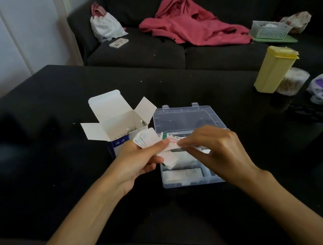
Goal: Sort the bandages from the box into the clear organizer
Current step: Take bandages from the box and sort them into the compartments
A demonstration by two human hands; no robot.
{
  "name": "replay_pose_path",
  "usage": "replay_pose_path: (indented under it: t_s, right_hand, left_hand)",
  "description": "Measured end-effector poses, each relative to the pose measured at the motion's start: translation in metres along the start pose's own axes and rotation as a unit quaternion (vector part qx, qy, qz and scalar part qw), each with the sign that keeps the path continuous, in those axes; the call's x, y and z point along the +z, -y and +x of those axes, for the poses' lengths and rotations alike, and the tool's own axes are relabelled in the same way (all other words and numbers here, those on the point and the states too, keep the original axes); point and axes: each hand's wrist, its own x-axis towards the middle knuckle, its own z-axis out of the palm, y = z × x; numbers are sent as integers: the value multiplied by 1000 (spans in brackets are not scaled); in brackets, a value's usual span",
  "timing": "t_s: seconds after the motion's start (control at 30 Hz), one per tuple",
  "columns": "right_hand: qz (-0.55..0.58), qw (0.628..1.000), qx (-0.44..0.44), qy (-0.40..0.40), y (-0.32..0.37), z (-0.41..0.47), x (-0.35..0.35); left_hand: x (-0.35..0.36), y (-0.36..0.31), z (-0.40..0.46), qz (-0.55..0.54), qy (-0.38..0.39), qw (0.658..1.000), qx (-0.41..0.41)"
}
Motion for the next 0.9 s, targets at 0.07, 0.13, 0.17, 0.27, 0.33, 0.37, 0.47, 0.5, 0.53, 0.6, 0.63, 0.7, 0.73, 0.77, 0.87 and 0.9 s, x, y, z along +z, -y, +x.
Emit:
replay_pose_path:
  t_s: [0.07, 0.13, 0.17, 0.27, 0.33, 0.37, 0.47, 0.5, 0.53, 0.6, 0.63, 0.7, 0.73, 0.77, 0.87, 0.9]
  right_hand:
    - [27, 999, 6, 30, -1, -2, -2]
    - [68, 996, 44, 30, 0, -3, -3]
    - [92, 993, 68, 20, 1, -4, -4]
    - [210, 964, 161, 10, 4, -3, -9]
    - [317, 914, 245, 61, 1, 0, -19]
    - [362, 882, 286, 89, -4, 1, -24]
    - [319, 873, 323, 178, -20, 3, -31]
    - [262, 890, 303, 216, -22, 4, -29]
    - [214, 901, 282, 251, -20, 5, -23]
    - [161, 912, 249, 282, -13, 6, -9]
    - [143, 919, 235, 281, -9, 6, -3]
    - [96, 937, 212, 262, -5, 6, 6]
    - [67, 945, 203, 248, -4, 5, 10]
    - [35, 951, 195, 239, -3, 4, 12]
    - [-77, 953, 168, 239, 5, 6, 14]
    - [-86, 953, 166, 238, 5, 8, 11]
  left_hand:
    - [-1, 0, -1, -21, -5, 1000, -10]
    - [-2, 0, -2, -22, 0, 1000, -15]
    - [-2, 0, -3, -19, 5, 1000, -16]
    - [-5, -1, -3, -3, 19, 1000, -7]
    - [-8, -2, -2, 22, 6, 1000, 14]
    - [-10, -1, -1, 40, -11, 999, 33]
    - [-14, -1, -1, 72, -80, 989, 106]
    - [-15, 0, 0, 70, -101, 985, 124]
    - [-16, 0, 1, 67, -120, 981, 134]
    - [-17, -1, 2, 63, -144, 978, 135]
    - [-18, -1, 3, 62, -147, 978, 133]
    - [-20, 0, 4, 61, -141, 979, 130]
    - [-21, 0, 4, 61, -135, 980, 129]
    - [-21, 0, 4, 60, -130, 981, 129]
    - [-22, 1, 3, 54, -120, 983, 127]
    - [-22, 1, 2, 52, -119, 984, 126]
